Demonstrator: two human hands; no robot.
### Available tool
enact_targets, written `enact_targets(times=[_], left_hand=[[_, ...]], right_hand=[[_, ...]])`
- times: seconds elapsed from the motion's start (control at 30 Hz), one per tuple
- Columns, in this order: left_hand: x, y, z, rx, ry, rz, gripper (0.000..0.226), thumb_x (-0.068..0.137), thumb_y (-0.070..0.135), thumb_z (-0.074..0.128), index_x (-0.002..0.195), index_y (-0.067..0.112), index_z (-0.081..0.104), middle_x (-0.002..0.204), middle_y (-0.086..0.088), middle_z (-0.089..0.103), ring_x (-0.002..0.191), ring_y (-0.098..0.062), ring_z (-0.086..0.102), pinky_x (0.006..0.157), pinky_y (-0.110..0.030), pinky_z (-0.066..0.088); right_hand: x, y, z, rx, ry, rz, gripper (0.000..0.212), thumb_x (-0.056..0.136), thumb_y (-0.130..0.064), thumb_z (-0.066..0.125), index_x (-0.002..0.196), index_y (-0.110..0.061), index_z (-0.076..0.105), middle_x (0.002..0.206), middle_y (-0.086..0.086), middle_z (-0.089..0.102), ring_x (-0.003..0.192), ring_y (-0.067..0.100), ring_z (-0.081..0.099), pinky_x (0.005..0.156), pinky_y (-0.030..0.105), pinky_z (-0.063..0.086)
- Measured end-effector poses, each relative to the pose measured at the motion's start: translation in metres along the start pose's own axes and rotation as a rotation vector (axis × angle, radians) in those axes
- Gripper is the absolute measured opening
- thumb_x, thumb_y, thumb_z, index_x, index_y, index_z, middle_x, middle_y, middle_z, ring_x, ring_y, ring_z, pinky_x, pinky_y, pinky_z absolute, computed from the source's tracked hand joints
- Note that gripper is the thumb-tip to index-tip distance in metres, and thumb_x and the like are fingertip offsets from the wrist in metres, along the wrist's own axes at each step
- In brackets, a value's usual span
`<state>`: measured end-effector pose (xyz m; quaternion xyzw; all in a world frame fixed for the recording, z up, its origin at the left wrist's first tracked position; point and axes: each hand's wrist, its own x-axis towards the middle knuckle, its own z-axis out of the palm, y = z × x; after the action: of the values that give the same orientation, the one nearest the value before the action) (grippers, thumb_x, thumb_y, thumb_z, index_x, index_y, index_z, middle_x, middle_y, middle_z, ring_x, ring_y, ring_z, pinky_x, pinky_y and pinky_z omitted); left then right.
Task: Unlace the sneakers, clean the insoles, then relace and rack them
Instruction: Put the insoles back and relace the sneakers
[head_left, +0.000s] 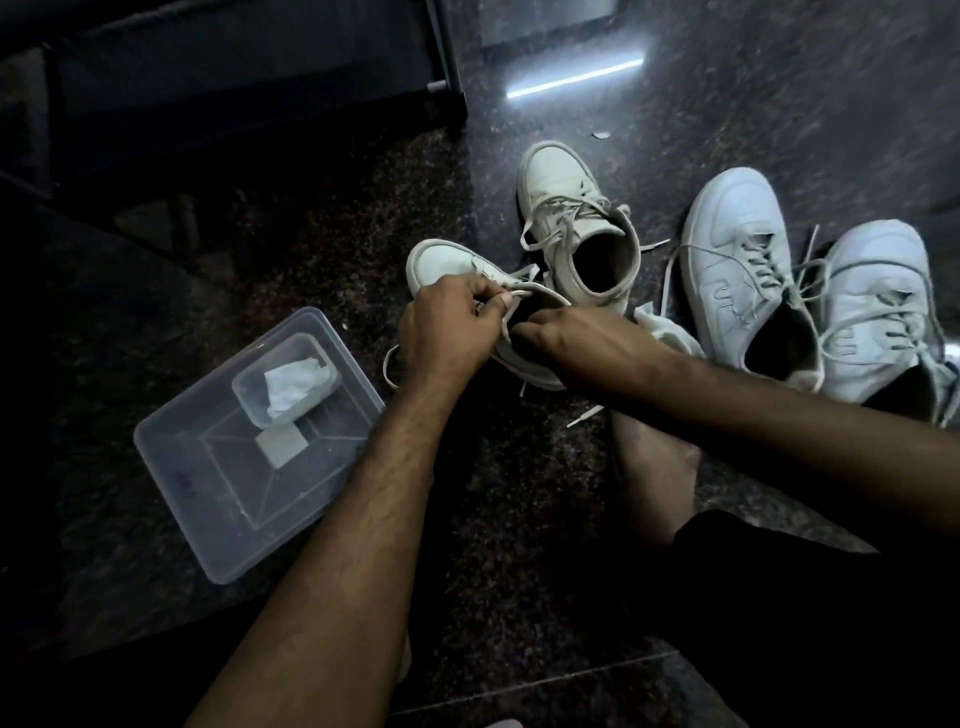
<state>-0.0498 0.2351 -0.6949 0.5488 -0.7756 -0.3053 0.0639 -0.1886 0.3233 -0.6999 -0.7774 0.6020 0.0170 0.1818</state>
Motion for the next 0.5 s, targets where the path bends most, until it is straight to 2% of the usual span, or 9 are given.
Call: enact_targets(times=[0.1,0.17,0.3,0.4,0.5], left_hand=[[0.001,0.0,0.002,-0.012,0.013,0.008,0.021,0.088,0.047,0.068,0.1,0.033,0.077,0.078,0.003,0.071,0.08,-0.022,0.068,0.066,-0.027,0.042],[0.002,-0.001,0.003,-0.02,0.017,0.005,0.021,0.088,0.047,0.068,0.099,0.032,0.077,0.075,0.003,0.07,0.077,-0.02,0.067,0.065,-0.027,0.042],[0.001,0.0,0.004,-0.016,0.015,0.003,0.021,0.088,0.047,0.068,0.098,0.032,0.077,0.066,0.006,0.062,0.075,-0.02,0.067,0.065,-0.028,0.044],[0.001,0.001,0.004,-0.004,0.019,0.012,0.021,0.088,0.046,0.068,0.099,0.031,0.077,0.074,0.002,0.071,0.077,-0.02,0.068,0.069,-0.03,0.048],[0.001,0.002,0.004,-0.007,0.022,0.017,0.02,0.088,0.045,0.068,0.098,0.03,0.077,0.075,0.001,0.072,0.076,-0.021,0.068,0.071,-0.032,0.052]], right_hand=[[-0.024,0.005,-0.009,-0.197,0.077,0.012,0.019,0.089,-0.025,0.048,0.105,-0.024,0.058,0.102,-0.005,0.063,0.095,0.024,0.056,0.073,0.036,0.046],[-0.035,0.011,-0.015,-0.303,0.044,-0.022,0.027,0.09,-0.024,0.042,0.108,-0.025,0.062,0.107,-0.009,0.065,0.098,0.022,0.053,0.074,0.034,0.045],[-0.029,0.023,-0.009,-0.334,-0.033,-0.198,0.053,0.09,-0.017,0.017,0.119,-0.01,0.06,0.119,0.007,0.066,0.107,0.028,0.054,0.081,0.042,0.054],[-0.031,0.032,-0.002,-0.352,-0.034,-0.219,0.051,0.091,-0.012,0.022,0.129,-0.002,0.055,0.122,0.015,0.065,0.105,0.033,0.059,0.082,0.041,0.055],[-0.026,0.032,0.002,-0.377,-0.061,-0.2,0.055,0.09,-0.014,0.016,0.133,-0.004,0.05,0.125,0.015,0.061,0.114,0.034,0.053,0.085,0.044,0.054]])
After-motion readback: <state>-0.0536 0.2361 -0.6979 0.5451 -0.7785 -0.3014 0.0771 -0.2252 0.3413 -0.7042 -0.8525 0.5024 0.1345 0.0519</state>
